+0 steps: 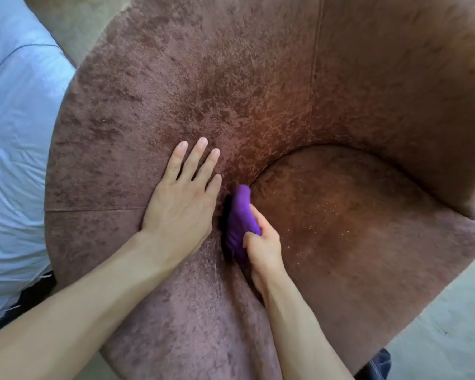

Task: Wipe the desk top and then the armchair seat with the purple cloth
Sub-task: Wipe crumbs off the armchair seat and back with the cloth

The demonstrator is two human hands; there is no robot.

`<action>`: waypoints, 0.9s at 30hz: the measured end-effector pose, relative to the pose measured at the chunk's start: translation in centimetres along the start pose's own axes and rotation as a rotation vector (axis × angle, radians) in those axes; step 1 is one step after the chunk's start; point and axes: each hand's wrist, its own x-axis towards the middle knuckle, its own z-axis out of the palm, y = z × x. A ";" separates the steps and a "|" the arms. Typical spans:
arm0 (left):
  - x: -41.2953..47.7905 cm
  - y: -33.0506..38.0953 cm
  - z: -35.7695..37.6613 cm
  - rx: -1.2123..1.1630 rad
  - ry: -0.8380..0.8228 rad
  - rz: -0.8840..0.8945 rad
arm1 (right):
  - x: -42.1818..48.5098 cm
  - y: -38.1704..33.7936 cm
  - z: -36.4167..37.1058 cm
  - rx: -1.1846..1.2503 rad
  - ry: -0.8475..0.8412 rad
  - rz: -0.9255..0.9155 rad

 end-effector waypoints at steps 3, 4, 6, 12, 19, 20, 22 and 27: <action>-0.7 2.3 0.1 -0.165 -0.085 -0.060 | -0.9 -2.2 -3.6 0.251 0.071 0.085; -1.0 3.6 0.2 -0.232 -0.129 -0.069 | -1.2 -3.2 -5.0 0.263 0.123 0.066; -1.3 6.6 0.6 -0.361 -0.244 -0.070 | -1.2 -5.1 -7.4 0.115 0.216 -0.035; 0.1 12.0 2.7 -0.425 -0.540 0.045 | 6.9 -8.1 -10.4 -1.020 0.312 -0.340; 2.7 12.4 4.5 -0.399 -0.562 0.037 | 12.8 0.4 -2.9 -1.510 0.066 -0.387; 3.1 12.6 4.6 -0.398 -0.592 0.030 | 12.5 1.7 -2.9 -1.557 0.033 -0.448; 3.7 12.9 5.0 -0.368 -0.646 0.035 | 11.9 3.6 -3.7 -1.652 -0.048 -0.574; 3.8 13.3 5.3 -0.278 -0.700 0.106 | 10.7 5.6 -5.9 -1.779 -0.271 -0.715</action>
